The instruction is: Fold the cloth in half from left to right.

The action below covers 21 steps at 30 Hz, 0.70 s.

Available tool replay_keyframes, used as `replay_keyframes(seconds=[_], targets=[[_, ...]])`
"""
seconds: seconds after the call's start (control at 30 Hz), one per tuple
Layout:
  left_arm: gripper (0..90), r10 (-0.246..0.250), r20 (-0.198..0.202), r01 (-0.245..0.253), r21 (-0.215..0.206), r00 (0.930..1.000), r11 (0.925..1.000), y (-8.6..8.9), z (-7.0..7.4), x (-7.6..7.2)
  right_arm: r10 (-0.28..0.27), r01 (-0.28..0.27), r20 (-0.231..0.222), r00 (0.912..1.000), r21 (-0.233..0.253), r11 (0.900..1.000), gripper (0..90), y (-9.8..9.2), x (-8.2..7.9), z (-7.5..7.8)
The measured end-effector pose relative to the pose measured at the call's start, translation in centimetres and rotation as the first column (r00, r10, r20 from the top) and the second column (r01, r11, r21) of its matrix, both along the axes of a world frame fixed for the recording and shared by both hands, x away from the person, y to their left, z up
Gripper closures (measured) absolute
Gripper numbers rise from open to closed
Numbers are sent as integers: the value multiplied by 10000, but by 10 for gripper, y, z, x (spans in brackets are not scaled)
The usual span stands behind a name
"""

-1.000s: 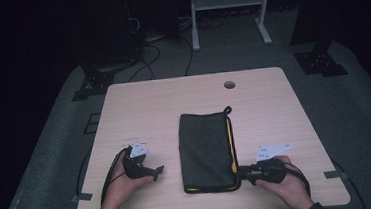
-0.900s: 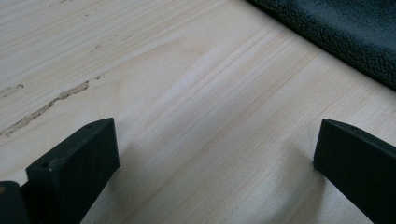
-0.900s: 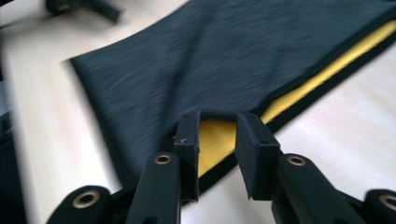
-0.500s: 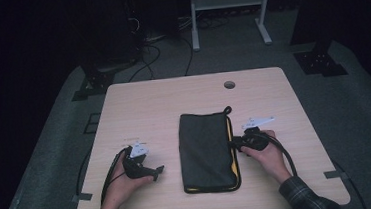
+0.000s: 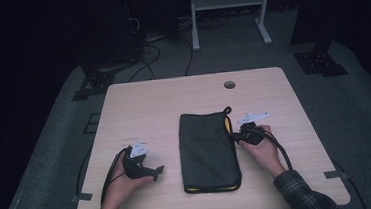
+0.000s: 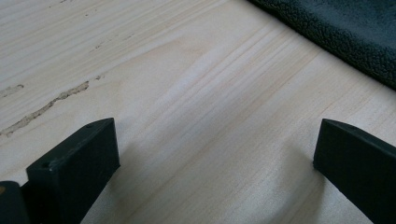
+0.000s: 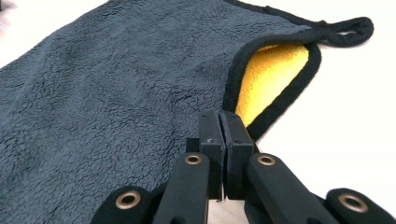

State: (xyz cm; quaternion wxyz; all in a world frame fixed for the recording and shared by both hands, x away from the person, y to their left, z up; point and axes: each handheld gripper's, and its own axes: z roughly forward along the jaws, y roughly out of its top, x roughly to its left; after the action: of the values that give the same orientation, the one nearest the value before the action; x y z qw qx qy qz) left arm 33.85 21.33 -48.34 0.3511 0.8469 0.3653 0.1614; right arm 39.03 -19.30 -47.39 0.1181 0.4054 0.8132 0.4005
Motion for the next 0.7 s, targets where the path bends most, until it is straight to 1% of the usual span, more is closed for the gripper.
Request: replay_keyframes(seconds=[0.03, 0.07, 0.1, 0.17, 0.2, 0.23, 0.27, 0.33, 0.4, 0.47, 0.53, 0.6, 0.67, 0.7], targets=[[0, -3, 1, 3, 2, 10000, 10000, 0, 0, 0, 34, -34, -78, 10000, 29, 10000, 869, 0, 2, -1], [0, -24, 30, 24, -24, 10000, 10000, 0, 0, 0, 19, -20, -137, 9999, -47, 10000, 848, 0, 2, -2], [15, -35, 79, 36, -88, 10000, 10000, 0, 0, -1, -1, 1, -126, 9999, -51, 10000, 826, 0, 2, -3], [53, -45, 121, 47, -145, 9999, 9999, 0, 1, -2, -110, 110, -3, 9999, -63, 9999, 731, -2, 2, -3], [62, -96, 128, 99, -178, 9999, 9998, -1, 1, -3, -203, 203, 43, 9998, 29, 9998, 715, -4, 1, -1], [92, -106, 89, 109, -318, 9999, 9994, -2, 2, -3, -252, 251, 42, 9997, 207, 9995, 698, -6, 0, 0], [122, -147, -34, 145, -425, 9999, 9990, -3, 3, -3, -215, 212, 97, 9997, 298, 9993, 693, -9, -2, 2], [142, -273, -127, 263, -718, 9995, 9971, -8, 6, -4, -28, 23, 142, 9999, 378, 9993, 692, -13, -8, 5], [173, -512, -13, 510, -809, 9987, 9954, -14, 9, -7, 255, -256, 26, 9997, 548, 9982, 699, -17, -17, 6], [192, -748, 84, 753, -1030, 9972, 9918, -22, 13, -11, 557, -557, 10, 9984, 630, 9965, 699, -17, -28, 8], [204, -937, 142, 947, -1308, 9955, 9869, -30, 17, -15, 899, -898, 10, 9960, 551, 9944, 696, -16, -39, 9], [208, -1001, 184, 1018, -1502, 9948, 9834, -39, 19, -18, 1175, -1172, -18, 9931, 530, 9917, 691, -14, -50, 9], [209, -1063, 245, 1088, -1511, 9940, 9825, -51, 21, -21, 1426, -1424, -40, 9898, 378, 9891, 681, -12, -59, 8], [208, -1208, 270, 1234, -1449, 9923, 9817, -59, 21, -22, 1501, -1498, -63, 9887, 279, 9883, 675, -11, -63, 8]])
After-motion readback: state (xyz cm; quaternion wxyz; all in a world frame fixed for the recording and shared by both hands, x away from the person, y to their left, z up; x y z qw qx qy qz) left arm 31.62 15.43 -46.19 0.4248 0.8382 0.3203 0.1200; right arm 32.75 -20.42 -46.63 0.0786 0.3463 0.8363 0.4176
